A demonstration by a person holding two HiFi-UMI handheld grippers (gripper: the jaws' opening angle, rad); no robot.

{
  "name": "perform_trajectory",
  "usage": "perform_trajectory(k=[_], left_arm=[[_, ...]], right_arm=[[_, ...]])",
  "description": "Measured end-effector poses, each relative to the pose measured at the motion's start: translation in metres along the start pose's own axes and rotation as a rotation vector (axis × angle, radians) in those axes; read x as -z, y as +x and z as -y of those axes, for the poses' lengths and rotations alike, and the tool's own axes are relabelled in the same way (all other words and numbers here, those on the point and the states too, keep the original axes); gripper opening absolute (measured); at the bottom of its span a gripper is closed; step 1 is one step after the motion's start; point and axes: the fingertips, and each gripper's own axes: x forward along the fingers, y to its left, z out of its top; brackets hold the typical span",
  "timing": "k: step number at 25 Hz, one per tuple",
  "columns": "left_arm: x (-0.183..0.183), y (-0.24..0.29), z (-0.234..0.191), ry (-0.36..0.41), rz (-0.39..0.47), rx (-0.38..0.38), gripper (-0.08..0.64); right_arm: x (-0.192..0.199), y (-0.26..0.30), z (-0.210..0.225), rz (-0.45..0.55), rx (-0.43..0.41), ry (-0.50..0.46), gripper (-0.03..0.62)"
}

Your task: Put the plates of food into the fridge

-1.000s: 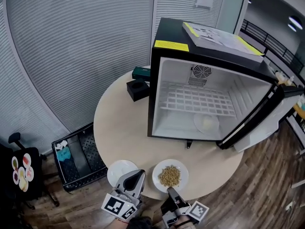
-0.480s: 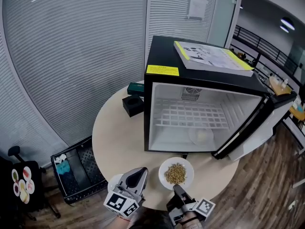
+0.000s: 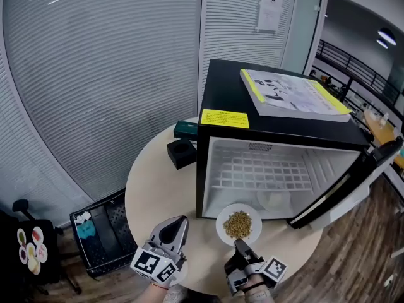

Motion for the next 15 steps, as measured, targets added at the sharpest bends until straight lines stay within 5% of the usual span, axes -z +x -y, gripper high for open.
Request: perform_trajectory(k=[15], left_arm=[[0.007, 0.068, -0.067, 0.004, 0.005, -0.043, 0.006]], right_arm=[[-0.026, 0.082, 0.01, -0.01, 0.065, 0.03, 0.017]])
